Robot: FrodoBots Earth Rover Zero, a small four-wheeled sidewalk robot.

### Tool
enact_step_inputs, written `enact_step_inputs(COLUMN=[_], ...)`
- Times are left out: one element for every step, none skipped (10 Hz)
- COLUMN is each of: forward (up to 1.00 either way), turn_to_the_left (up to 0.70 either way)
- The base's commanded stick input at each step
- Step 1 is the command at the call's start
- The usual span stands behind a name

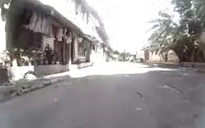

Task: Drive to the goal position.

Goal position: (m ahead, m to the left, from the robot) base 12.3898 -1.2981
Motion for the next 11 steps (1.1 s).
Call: enact_step_inputs(forward=[0.85,0.85,0.85,0.85,0.85,0.85,0.85,0.85,0.85,0.85,0.85], turn_to_the_left=[0.0,0.0,0.0,-0.14,-0.34,-0.34,-0.34,0.0,0.0,0.0,0.0])
